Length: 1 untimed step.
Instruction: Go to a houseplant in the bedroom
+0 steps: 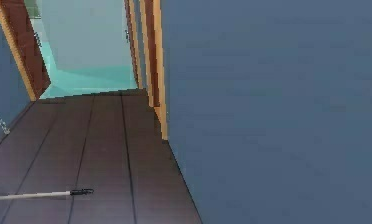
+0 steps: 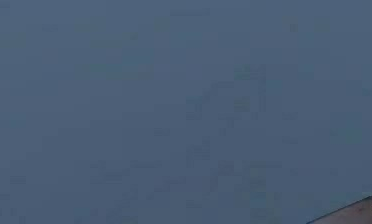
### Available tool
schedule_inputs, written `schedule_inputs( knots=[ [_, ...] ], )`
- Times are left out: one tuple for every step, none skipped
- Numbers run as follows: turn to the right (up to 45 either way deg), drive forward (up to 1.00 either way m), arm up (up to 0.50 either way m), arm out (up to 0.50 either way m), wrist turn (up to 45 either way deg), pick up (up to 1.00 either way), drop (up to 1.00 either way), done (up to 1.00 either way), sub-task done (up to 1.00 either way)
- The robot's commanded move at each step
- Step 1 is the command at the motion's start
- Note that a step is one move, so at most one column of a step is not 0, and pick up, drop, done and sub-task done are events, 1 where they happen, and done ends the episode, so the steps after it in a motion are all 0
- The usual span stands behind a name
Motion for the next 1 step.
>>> schedule_inputs(
  knots=[
    [-15.0, 0.0, 0.0, 0.0, 0.0, 0.0, 0.0, 0.0, 0.0]
  ],
)
